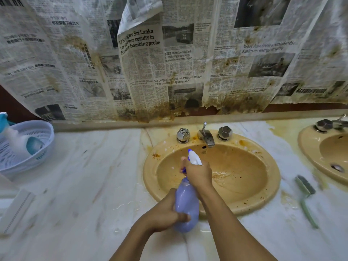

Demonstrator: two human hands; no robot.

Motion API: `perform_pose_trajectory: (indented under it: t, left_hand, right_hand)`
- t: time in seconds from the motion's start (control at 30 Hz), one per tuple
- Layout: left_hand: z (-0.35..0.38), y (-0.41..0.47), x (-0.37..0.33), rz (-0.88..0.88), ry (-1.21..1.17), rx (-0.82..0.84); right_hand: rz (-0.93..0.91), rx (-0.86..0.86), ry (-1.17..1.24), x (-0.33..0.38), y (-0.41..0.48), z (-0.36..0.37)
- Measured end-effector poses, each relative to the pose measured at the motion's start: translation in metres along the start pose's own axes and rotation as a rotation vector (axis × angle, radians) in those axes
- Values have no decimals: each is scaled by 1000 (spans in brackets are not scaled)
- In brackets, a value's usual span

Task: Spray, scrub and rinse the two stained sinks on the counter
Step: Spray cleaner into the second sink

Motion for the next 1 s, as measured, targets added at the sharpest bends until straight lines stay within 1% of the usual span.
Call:
perform_pose_trajectory:
  t: [0.07,0.17,0.3,0.37,0.5,0.6,0.67,0.73,0.8,0.9,1.0]
  left_hand:
    - [4,12,-13,8,14,5]
    - [8,25,-21,1,17,-2]
    - [7,34,-22,-28,13,-9]
    - [6,37,-24,-35,22,-14]
    - [8,37,-28,-21,34,-24]
    - [9,37,-28,-27,18,-22]
    - [9,38,-27,-39,13,-14]
    - [9,40,-30,-30,26,-5]
    - [12,44,-35,-23,64,5]
    - [20,53,-44,-10,115,28]
    - [34,65,-60,22,143,72]
  right_hand:
    - [28,-87,3,5,11,-11]
    - [79,-111,20,10,20,-18]
    - [12,-37,-97,10,32,-22]
    - [24,-17,-70,10,35,-25]
    - [80,-67,59,15,34,-24]
    - [100,-35,24,15,36,-23]
    - [74,23,-21,14,37,-25]
    - [43,41,-59,16,36,-30]
    - [29,6,-35,18,35,-37]
    - [55,-122,21,19,34,-55]
    - [62,-187,72,15,40,-81]
Point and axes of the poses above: each hand's wrist, its own y-axis towards the middle knuckle, its own z-axis out of the palm, x = y × z, the point moved 1 cm from there along y, towards the middle knuckle, and after that the axes turned 7 degrees about y, right-handed, at the moved point
